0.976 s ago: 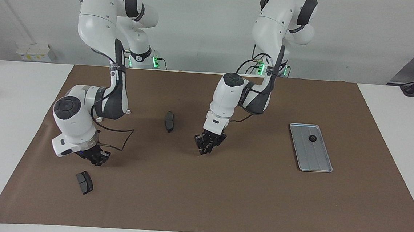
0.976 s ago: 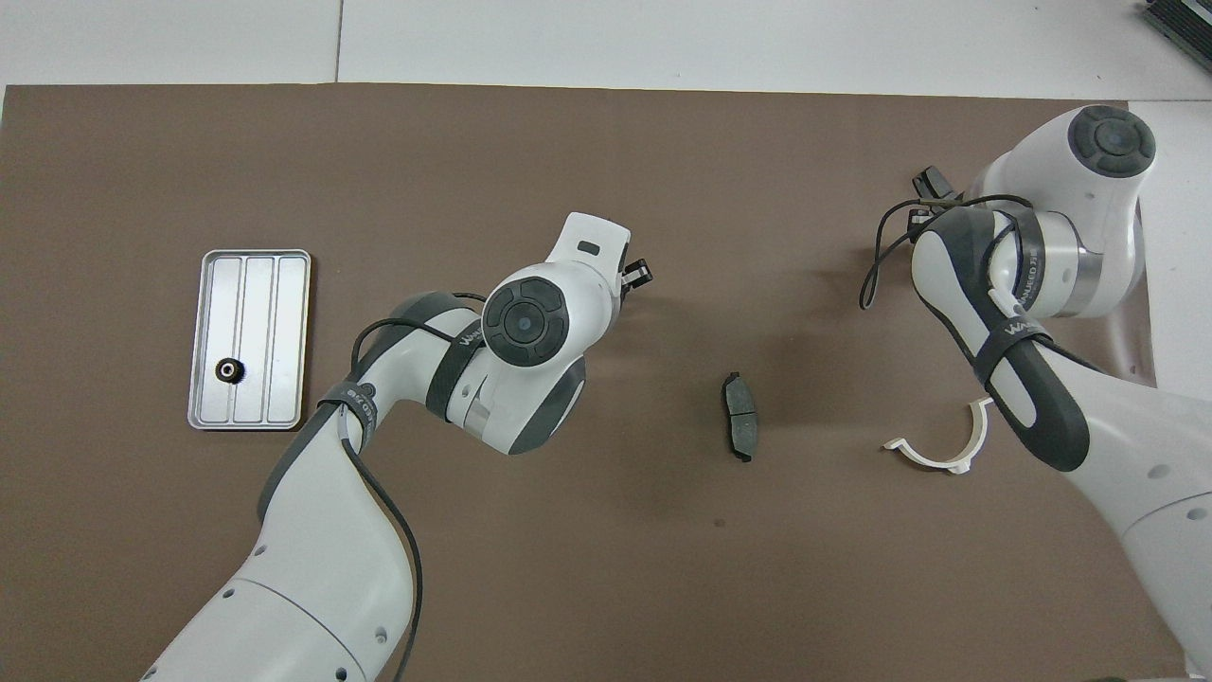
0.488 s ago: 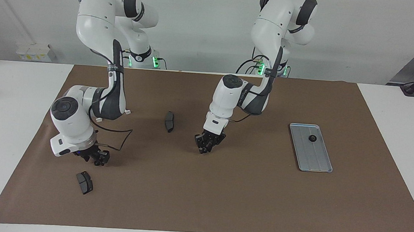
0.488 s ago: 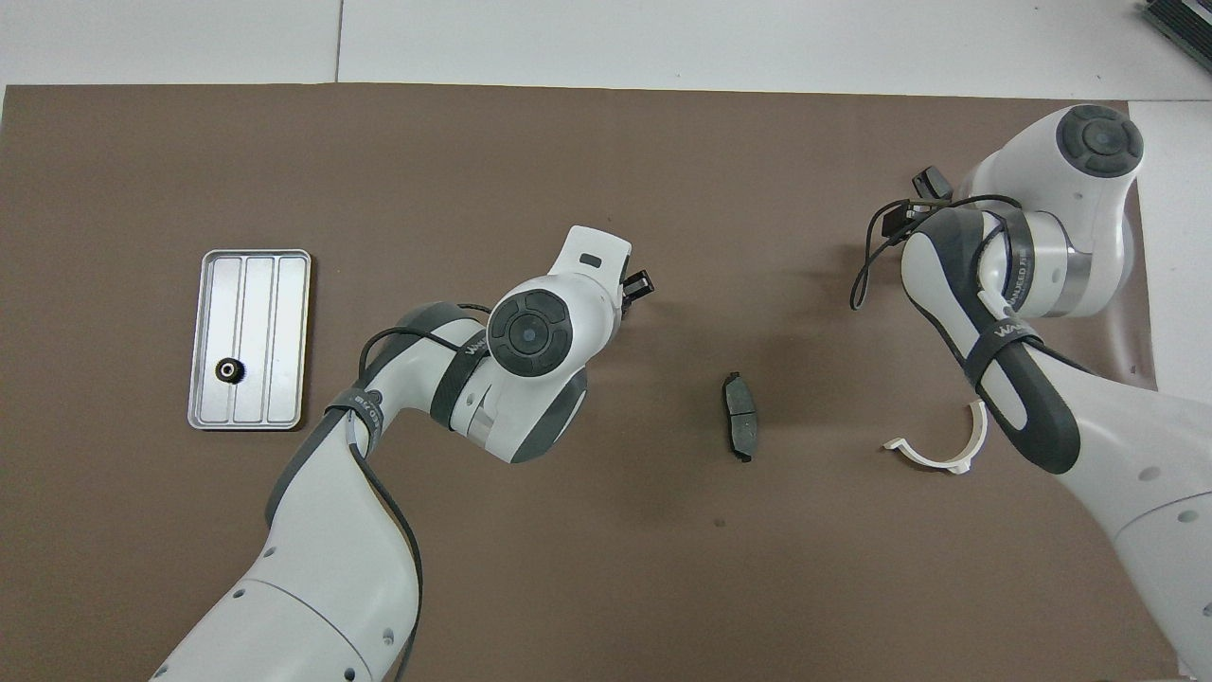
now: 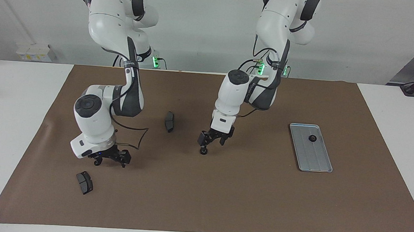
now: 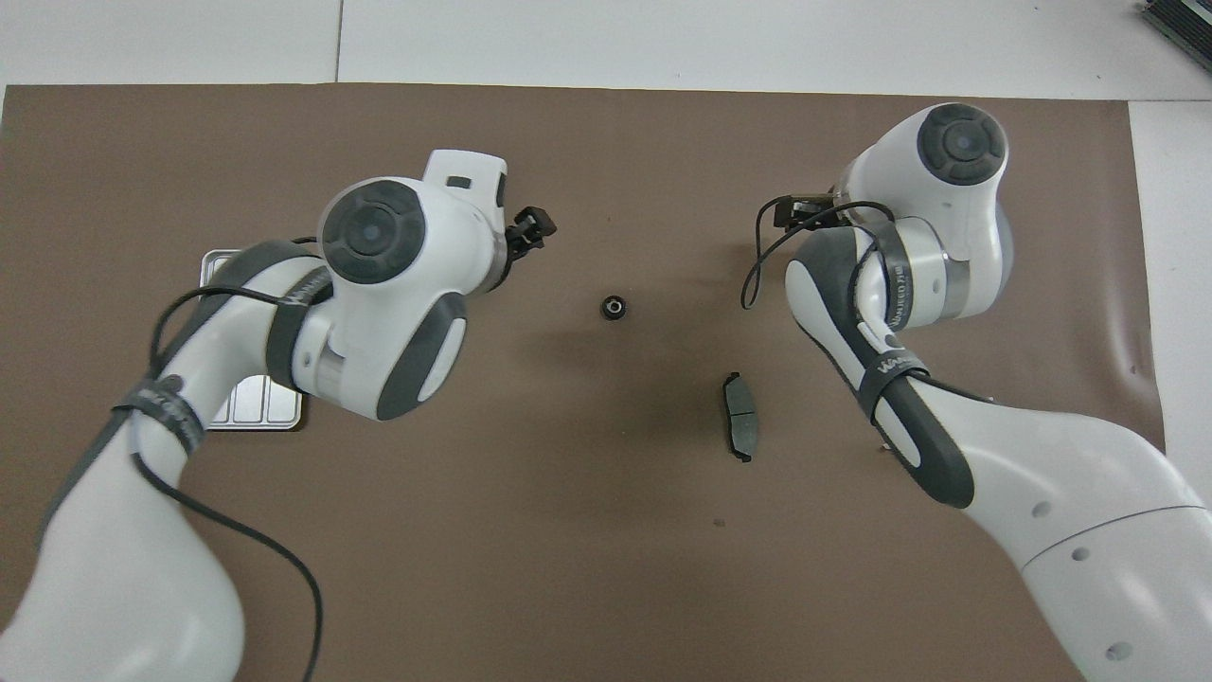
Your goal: Place bearing gear from tray to pile
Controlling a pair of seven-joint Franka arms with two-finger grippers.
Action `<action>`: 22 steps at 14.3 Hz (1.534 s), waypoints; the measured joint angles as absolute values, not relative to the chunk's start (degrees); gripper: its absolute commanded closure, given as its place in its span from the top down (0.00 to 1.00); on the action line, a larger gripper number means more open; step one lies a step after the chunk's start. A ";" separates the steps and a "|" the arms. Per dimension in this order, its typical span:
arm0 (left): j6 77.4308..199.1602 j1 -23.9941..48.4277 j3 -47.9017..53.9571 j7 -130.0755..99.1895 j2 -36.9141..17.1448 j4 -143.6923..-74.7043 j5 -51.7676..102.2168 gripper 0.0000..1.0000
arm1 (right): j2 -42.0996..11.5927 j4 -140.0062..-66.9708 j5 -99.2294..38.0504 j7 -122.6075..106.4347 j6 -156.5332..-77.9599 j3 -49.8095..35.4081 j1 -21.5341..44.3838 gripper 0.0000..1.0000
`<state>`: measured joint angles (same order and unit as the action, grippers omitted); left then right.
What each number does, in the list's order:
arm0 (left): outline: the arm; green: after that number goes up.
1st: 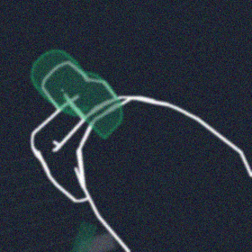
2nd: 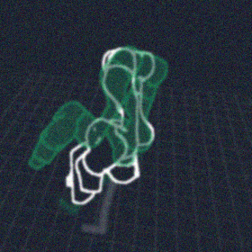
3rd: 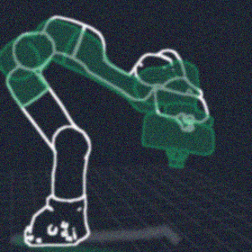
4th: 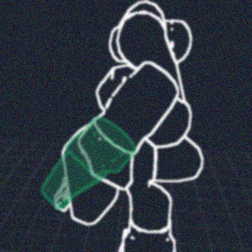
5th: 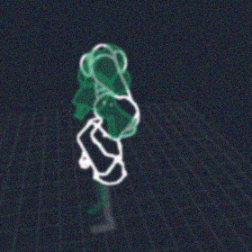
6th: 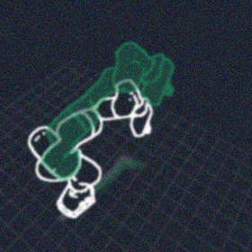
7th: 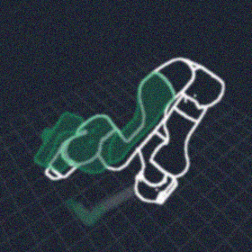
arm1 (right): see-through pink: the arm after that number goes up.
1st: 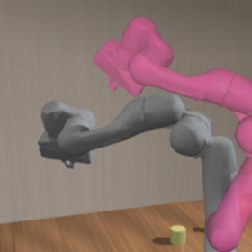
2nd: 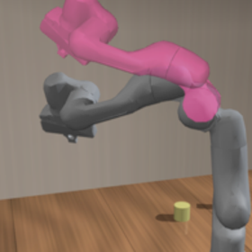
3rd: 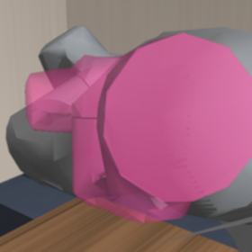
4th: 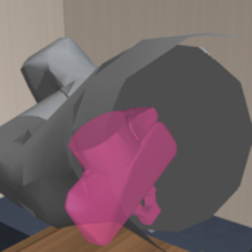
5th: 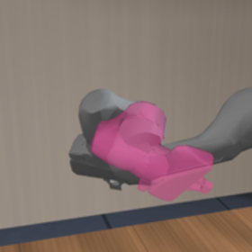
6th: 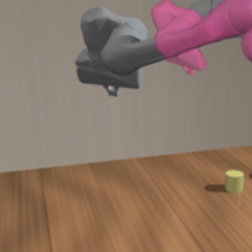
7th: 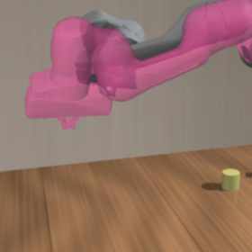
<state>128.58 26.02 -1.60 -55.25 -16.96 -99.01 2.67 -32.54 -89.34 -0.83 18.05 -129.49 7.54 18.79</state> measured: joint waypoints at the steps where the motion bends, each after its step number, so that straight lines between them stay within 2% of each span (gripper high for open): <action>1: 124.50 22.40 -1.66 -51.08 -14.76 -99.09 2.67 1.00 | -32.54 -89.34 -0.83 20.59 -129.88 7.40 21.59 1.00; 4: 116.59 12.48 -1.75 -36.55 -11.45 -99.73 2.68 1.00 | -32.54 -89.43 -0.83 26.75 -131.74 7.32 29.06 1.00; 6: 116.30 6.77 -1.76 -27.69 -11.05 -102.13 2.68 1.00 | -32.54 -89.78 -0.83 30.06 -131.79 7.33 32.55 1.00; 9: 126.90 0.19 -1.77 -16.17 -9.34 -112.48 2.69 1.00 | -32.61 -91.47 -0.83 32.29 -132.00 7.35 35.64 1.00; 11: 134.50 -1.01 -1.71 -14.48 -7.80 -120.49 2.70 1.00 | -32.74 -93.67 -0.83 32.88 -134.97 7.34 36.94 1.00; 13: 136.83 -1.01 -1.35 -14.48 -7.03 -124.76 2.70 1.00 | -32.88 -96.16 -0.77 33.15 -138.11 7.35 37.58 1.00; 15: 139.56 -1.05 -1.28 -14.49 -6.56 -127.89 2.69 0.90 | -32.90 -97.15 -0.74 33.15 -138.93 7.37 37.69 0.89; 16: 142.03 -1.17 -1.40 -14.49 -6.46 -129.40 2.69 0.89 | -32.89 -97.21 -0.73 33.15 -138.97 7.43 37.69 0.81; 18: 144.86 -1.33 -1.58 -14.49 -6.46 -131.26 2.69 0.78 | -32.85 -97.21 -0.67 33.15 -139.05 7.50 37.69 0.65; 21: 145.52 -1.46 -1.57 -14.49 -6.46 -132.00 2.69 0.73 | -32.55 -97.21 -0.61 33.15 -139.05 7.70 37.68 0.54; 22: 145.77 -1.77 -1.56 -14.49 -6.46 -132.13 2.69 0.73 | -32.54 -97.21 -0.61 33.15 -139.07 7.70 37.69 0.47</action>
<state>145.77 -1.77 -1.56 -14.49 -6.46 -132.13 2.69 -32.54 -97.21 -0.61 33.15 -139.07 7.70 37.69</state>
